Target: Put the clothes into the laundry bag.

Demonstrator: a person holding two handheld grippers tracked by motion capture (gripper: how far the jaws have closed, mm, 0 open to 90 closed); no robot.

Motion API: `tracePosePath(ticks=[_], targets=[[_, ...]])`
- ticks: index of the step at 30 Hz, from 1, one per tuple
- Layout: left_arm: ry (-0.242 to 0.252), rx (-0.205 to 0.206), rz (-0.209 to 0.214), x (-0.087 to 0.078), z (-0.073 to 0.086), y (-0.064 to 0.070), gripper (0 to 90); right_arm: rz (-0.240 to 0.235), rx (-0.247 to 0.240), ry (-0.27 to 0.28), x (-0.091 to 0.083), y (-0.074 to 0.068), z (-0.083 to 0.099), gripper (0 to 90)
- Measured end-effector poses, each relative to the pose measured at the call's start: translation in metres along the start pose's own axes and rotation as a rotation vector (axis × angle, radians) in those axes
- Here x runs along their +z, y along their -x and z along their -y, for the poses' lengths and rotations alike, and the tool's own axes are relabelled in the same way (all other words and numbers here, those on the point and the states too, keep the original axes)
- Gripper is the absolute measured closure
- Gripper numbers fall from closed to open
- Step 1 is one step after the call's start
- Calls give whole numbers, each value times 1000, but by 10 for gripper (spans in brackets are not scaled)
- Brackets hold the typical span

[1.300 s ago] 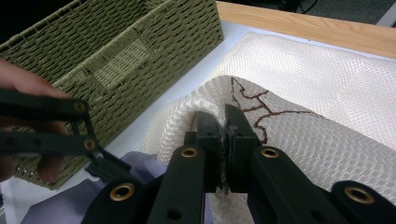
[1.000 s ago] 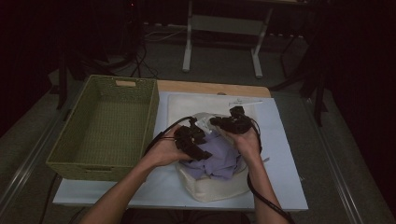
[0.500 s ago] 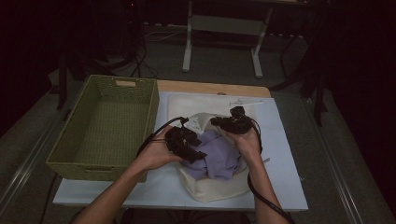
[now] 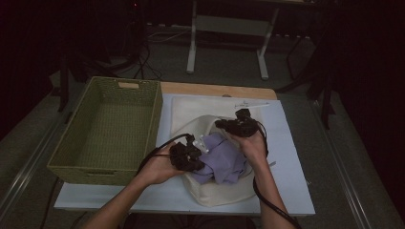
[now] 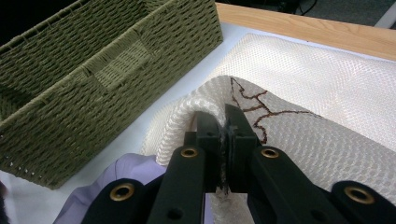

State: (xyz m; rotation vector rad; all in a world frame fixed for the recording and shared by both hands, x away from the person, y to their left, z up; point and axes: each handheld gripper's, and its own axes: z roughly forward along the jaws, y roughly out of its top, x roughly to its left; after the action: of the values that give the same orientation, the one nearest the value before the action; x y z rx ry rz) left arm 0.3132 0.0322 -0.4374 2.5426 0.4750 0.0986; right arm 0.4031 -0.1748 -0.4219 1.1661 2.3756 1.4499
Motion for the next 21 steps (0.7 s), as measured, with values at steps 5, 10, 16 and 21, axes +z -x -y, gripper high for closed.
tracePosePath(ticks=[5,10,16,21], targets=[[-12,-14,-28,19,-8,0,900,-2,-1,4,0,-2,-1,867],[-12,-15,-34,36,-20,1,900,-8,2,8,-1,-1,-1,867],[-22,-15,-45,54,-36,1,900,-11,8,11,-2,0,0,867],[-13,-38,-48,68,-45,-1,900,-12,8,11,-2,-1,0,867]])
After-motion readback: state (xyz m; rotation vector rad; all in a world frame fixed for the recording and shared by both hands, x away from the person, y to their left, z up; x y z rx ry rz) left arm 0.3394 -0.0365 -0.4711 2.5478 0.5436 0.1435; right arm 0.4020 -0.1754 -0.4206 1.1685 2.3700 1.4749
